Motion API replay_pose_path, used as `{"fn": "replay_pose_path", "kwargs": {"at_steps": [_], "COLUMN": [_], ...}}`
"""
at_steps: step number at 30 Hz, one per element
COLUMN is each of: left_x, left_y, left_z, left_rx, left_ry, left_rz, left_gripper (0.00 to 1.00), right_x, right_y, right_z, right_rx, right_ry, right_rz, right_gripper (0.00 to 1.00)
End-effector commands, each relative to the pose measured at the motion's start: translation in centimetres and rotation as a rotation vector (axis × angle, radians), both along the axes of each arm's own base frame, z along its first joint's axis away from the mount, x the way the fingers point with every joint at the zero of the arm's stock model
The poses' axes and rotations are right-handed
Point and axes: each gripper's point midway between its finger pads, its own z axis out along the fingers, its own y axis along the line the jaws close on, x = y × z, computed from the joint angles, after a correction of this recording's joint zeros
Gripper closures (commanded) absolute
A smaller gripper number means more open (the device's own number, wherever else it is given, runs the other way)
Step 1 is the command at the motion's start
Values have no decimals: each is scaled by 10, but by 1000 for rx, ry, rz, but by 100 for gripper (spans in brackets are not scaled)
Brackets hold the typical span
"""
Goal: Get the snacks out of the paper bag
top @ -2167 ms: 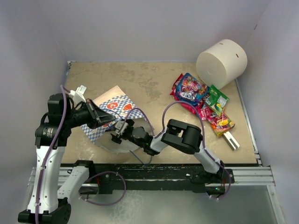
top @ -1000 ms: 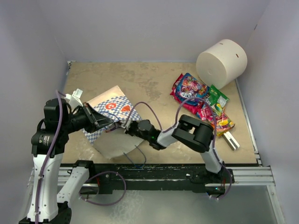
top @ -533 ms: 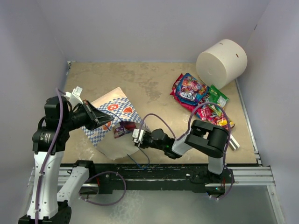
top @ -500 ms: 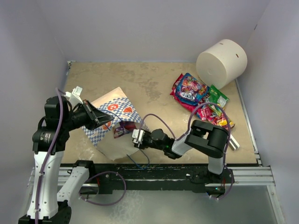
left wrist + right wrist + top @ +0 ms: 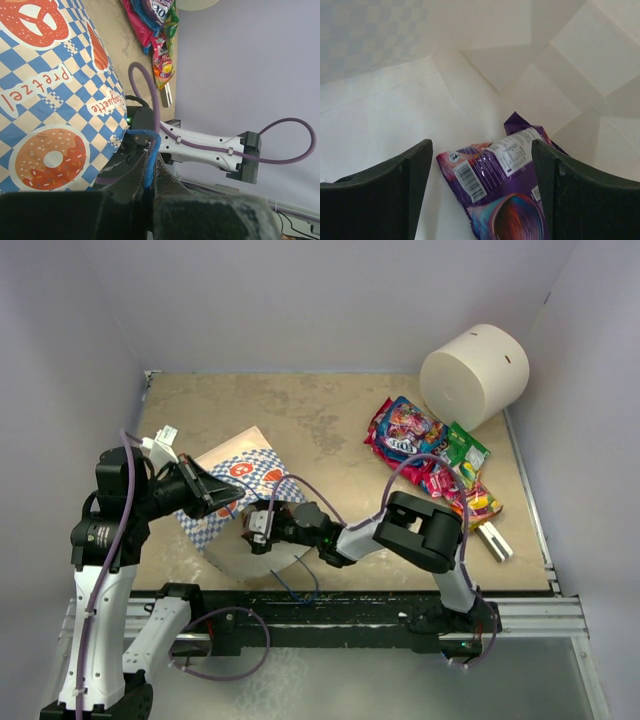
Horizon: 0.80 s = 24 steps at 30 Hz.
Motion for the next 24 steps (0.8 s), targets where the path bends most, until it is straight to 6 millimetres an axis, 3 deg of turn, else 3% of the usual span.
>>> {"fn": "replay_pose_path", "kwargs": {"at_steps": [1, 6, 11, 14, 19, 21, 22, 24], "left_x": [0, 0, 3, 4, 4, 4, 5, 6], "left_y": [-3, -4, -4, -5, -5, -5, -5, -5], "left_z": [11, 8, 8, 7, 6, 6, 6, 6], "left_rx": [-24, -17, -13, -11, -6, -6, -6, -5], "left_ry": [-37, -31, -35, -35, -36, -35, -38, -36], "left_rz": [-18, -31, -41, -49, -54, -54, -54, -54], "left_gripper": [100, 100, 100, 100, 100, 100, 100, 100], "right_x": [-1, 3, 13, 21, 23, 23, 24, 25], "right_y": [24, 35, 24, 17, 12, 12, 12, 12], "right_z": [5, -13, -47, -58, -74, -76, -75, -73], "right_rx": [11, -80, -214, -259, -317, -320, -317, -307], "right_ry": [-79, -129, -171, -194, -211, -207, -203, -197], "right_rz": [72, 111, 77, 41, 41, 40, 33, 22], "right_gripper": [18, 20, 28, 35, 39, 46, 56, 67]}}
